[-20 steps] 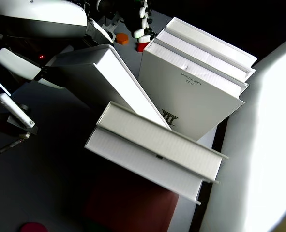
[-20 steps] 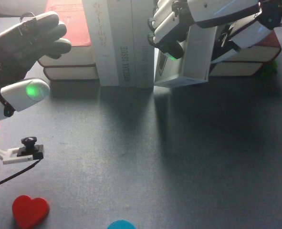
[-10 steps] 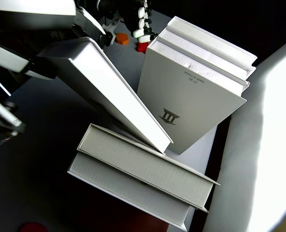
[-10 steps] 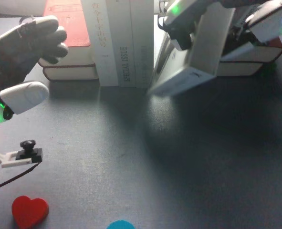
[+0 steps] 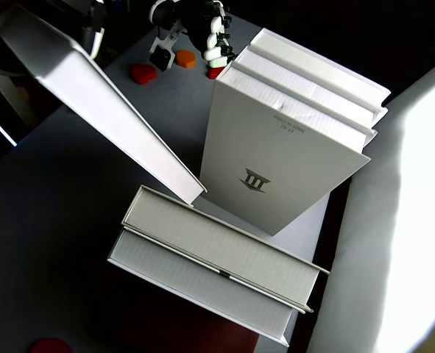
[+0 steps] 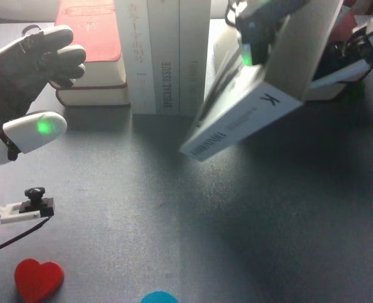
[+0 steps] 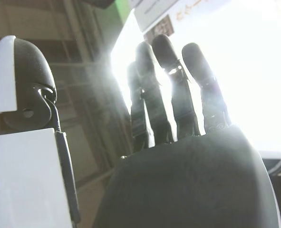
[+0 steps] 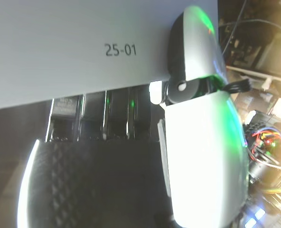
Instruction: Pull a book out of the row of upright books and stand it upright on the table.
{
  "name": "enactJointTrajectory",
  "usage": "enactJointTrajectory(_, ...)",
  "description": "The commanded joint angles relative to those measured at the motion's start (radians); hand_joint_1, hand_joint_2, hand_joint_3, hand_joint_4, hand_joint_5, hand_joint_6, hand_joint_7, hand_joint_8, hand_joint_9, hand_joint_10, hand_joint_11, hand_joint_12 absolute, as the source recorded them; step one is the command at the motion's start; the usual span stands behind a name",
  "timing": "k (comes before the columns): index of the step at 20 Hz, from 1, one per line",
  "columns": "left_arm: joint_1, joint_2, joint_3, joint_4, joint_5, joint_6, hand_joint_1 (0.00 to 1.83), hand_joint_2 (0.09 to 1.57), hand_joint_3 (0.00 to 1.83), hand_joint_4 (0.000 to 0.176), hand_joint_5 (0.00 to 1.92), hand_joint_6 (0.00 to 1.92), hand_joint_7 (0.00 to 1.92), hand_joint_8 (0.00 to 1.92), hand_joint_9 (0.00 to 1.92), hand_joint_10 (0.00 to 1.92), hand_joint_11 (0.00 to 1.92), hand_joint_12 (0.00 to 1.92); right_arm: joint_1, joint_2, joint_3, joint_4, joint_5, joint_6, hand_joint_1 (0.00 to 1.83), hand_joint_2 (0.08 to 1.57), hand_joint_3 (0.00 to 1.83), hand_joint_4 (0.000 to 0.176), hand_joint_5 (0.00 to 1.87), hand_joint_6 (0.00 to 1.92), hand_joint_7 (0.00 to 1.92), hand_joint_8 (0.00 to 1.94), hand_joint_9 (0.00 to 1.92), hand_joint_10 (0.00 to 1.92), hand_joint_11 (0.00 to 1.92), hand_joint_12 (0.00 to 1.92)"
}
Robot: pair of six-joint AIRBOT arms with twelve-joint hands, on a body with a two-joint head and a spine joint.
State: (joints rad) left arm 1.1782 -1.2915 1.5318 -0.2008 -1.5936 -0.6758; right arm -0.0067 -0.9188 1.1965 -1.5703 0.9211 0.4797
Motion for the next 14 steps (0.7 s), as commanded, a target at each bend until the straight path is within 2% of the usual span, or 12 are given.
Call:
enactJointTrajectory(1,-0.001,0.002,-0.002,-0.024,-0.111,-0.011,1.14,0.88,0.0,0.004,0.53,0.23,0.68,0.05,0.35,0.95,0.0,1.64,-0.03,-0.013,0.009,0.154,-0.001,-0.043,1.37,1.15,0.0,0.0,0.8,1.03,0.87,1.16,0.92,1.27,0.62,1.39)
enactJointTrajectory(3,0.003,-0.002,-0.003,-0.024,-0.1,-0.011,1.15,0.89,0.0,0.0,0.52,0.21,0.63,0.03,0.3,0.97,0.0,1.59,-0.116,-0.052,0.054,0.254,0.007,-0.076,1.37,1.15,0.0,0.0,0.81,1.03,0.87,1.16,0.93,1.26,0.62,1.39)
enactJointTrajectory(5,0.027,-0.002,-0.003,-0.038,-0.087,-0.011,1.15,0.89,0.0,0.0,0.52,0.2,0.63,0.03,0.32,0.98,0.0,1.59,-0.2,-0.136,0.138,0.351,0.026,-0.098,1.37,1.15,0.0,0.0,0.8,1.03,0.87,1.16,0.93,1.27,0.62,1.39)
enactJointTrajectory(6,0.041,-0.005,-0.002,-0.052,-0.088,-0.011,1.17,0.89,0.0,0.0,0.53,0.21,0.63,0.03,0.32,0.98,0.0,1.62,-0.246,-0.185,0.184,0.409,0.045,-0.112,1.35,1.18,0.01,0.0,0.71,1.3,0.86,1.18,0.84,1.31,0.58,1.44)
enactJointTrajectory(7,0.046,-0.01,0.001,-0.057,-0.087,-0.011,1.18,0.9,0.0,0.0,0.5,0.2,0.64,0.03,0.31,0.96,0.0,1.63,-0.298,-0.235,0.225,0.502,0.074,-0.145,1.39,1.14,0.0,0.0,0.9,1.08,0.94,0.89,0.9,1.34,0.61,1.76)
enactJointTrajectory(8,0.045,-0.013,0.005,-0.056,-0.086,-0.011,1.2,0.89,0.0,0.0,0.51,0.2,0.65,0.04,0.31,0.96,0.0,1.64,-0.312,-0.246,0.232,0.527,0.078,-0.159,1.38,1.12,0.0,0.0,0.85,1.0,0.97,0.94,0.97,1.3,0.67,1.68)
enactJointTrajectory(9,0.038,-0.019,0.014,-0.049,-0.081,-0.011,1.21,0.89,0.0,0.0,0.51,0.2,0.66,0.04,0.32,0.97,0.0,1.64,-0.327,-0.264,0.243,0.559,0.078,-0.191,1.37,1.15,0.0,0.0,0.74,1.23,0.97,0.99,0.91,1.26,0.48,1.59)
enactJointTrajectory(10,0.038,-0.02,0.016,-0.046,-0.08,-0.011,1.22,0.89,0.0,0.0,0.51,0.21,0.66,0.05,0.31,0.96,0.0,1.63,-0.333,-0.277,0.256,0.581,0.078,-0.2,1.37,1.16,0.0,0.0,0.72,1.18,0.9,1.09,0.94,1.32,0.73,1.57)
enactJointTrajectory(11,0.038,-0.02,0.016,-0.044,-0.08,-0.011,1.22,0.89,0.0,0.0,0.51,0.21,0.64,0.04,0.3,0.96,0.0,1.61,-0.335,-0.287,0.266,0.598,0.078,-0.205,1.28,1.15,0.0,0.0,0.87,0.94,0.93,1.28,1.03,1.39,0.92,1.74)
enactJointTrajectory(12,0.039,-0.02,0.015,-0.044,-0.077,-0.011,1.22,0.9,0.01,0.0,0.5,0.23,0.65,0.05,0.28,1.01,0.0,1.62,-0.335,-0.294,0.27,0.619,0.078,-0.223,1.25,1.17,0.0,0.0,0.86,0.95,0.94,1.32,1.1,1.37,1.02,1.74)
enactJointTrajectory(13,0.041,-0.02,0.015,-0.045,-0.075,-0.011,1.22,0.91,0.01,0.0,0.48,0.26,0.64,0.06,0.25,1.08,0.0,1.64,-0.335,-0.298,0.269,0.635,0.078,-0.232,1.33,1.2,0.01,0.0,0.73,1.11,0.84,1.39,0.83,1.51,0.74,1.8)
enactJointTrajectory(14,0.041,-0.021,0.015,-0.045,-0.073,-0.011,1.22,0.91,0.01,0.0,0.48,0.26,0.64,0.06,0.25,1.08,0.0,1.64,-0.336,-0.305,0.27,0.645,0.08,-0.235,1.33,1.2,0.01,0.0,0.73,1.11,0.84,1.39,0.83,1.51,0.74,1.8)
